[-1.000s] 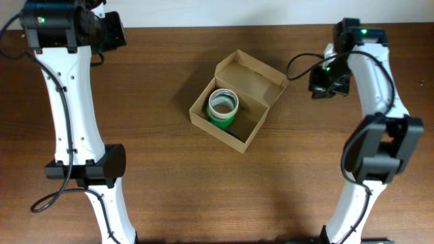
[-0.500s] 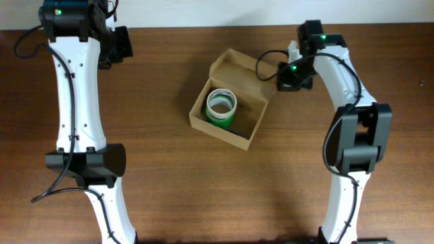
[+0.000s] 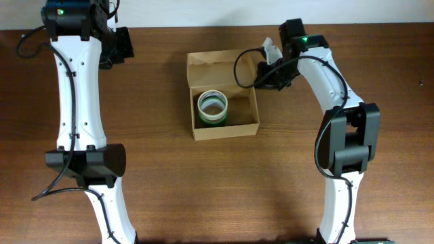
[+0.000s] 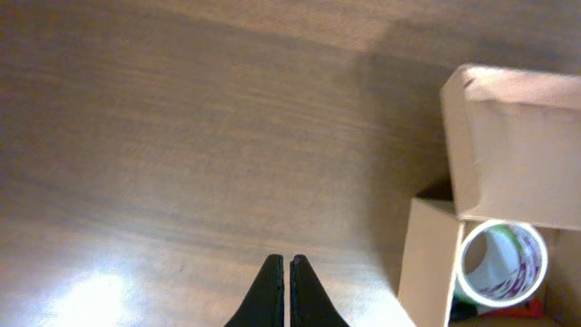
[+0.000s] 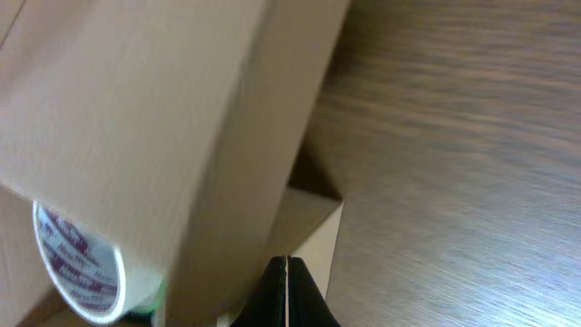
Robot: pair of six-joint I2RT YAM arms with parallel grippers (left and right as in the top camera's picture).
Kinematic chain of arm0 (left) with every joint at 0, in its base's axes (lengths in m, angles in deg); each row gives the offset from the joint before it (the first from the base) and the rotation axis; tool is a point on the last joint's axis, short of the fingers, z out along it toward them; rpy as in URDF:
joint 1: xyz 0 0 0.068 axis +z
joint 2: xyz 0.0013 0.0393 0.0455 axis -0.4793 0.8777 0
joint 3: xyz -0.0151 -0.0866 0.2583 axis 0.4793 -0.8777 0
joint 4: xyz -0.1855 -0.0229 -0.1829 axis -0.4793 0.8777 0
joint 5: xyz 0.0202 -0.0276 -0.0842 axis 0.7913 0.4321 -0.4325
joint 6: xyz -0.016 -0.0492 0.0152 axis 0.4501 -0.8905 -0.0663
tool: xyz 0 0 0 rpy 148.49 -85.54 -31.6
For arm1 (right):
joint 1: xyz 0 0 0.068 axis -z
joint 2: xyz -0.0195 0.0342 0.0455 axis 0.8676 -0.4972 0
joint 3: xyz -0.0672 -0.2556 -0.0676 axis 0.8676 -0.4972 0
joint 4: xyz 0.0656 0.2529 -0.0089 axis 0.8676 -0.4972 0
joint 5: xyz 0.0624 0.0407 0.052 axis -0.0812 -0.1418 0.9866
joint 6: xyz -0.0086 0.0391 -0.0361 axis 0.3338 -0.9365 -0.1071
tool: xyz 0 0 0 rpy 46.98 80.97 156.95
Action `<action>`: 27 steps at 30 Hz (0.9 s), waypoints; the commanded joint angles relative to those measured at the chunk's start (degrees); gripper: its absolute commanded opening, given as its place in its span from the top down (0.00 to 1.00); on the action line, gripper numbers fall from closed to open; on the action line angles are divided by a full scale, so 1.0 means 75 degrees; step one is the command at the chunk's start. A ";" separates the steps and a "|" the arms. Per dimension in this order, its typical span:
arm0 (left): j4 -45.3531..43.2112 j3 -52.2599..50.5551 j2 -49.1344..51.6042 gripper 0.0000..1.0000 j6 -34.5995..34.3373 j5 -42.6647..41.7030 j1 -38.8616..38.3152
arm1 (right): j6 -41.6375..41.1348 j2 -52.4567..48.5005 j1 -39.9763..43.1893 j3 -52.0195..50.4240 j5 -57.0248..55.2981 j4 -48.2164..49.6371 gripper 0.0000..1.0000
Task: Pack container
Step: 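Grip the box lid edges with both grippers from either side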
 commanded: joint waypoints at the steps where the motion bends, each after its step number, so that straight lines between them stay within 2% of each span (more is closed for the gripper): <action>1: -0.0530 -0.0571 -0.0146 0.96 0.0015 -0.0589 -0.0152 | 0.0067 -0.0003 -0.0017 0.0003 -0.0711 -0.0259 0.96; 4: -0.1253 -0.1317 -0.0143 0.98 0.0015 -0.1297 -0.0213 | -0.0254 -0.0003 0.0175 0.0003 -0.1195 -0.0420 0.96; 8: -0.2591 -0.2821 -0.0143 0.98 -0.0256 -0.2888 -0.0189 | -0.0254 -0.0003 0.0545 0.0003 -0.0863 -0.0498 0.96; 14: -0.4159 -0.4666 -0.0122 0.98 -0.1008 -0.4383 -0.0044 | -0.0315 -0.0003 0.0831 0.0000 -0.0181 -0.0210 0.96; 17: -0.5027 -0.5418 0.0125 0.99 -0.1355 -0.5700 0.0082 | -0.0493 -0.0020 0.0874 0.0000 0.0361 0.0105 0.96; 23: -0.5418 -0.5453 0.1049 0.98 -0.1816 -0.7114 0.0297 | -0.1364 -0.0560 0.1090 0.0000 0.1647 0.0484 0.96; 27: -0.5566 -0.5453 0.1402 0.99 -0.1938 -0.7172 0.0321 | -0.1641 -0.1090 0.1279 0.0000 0.2804 0.0764 0.96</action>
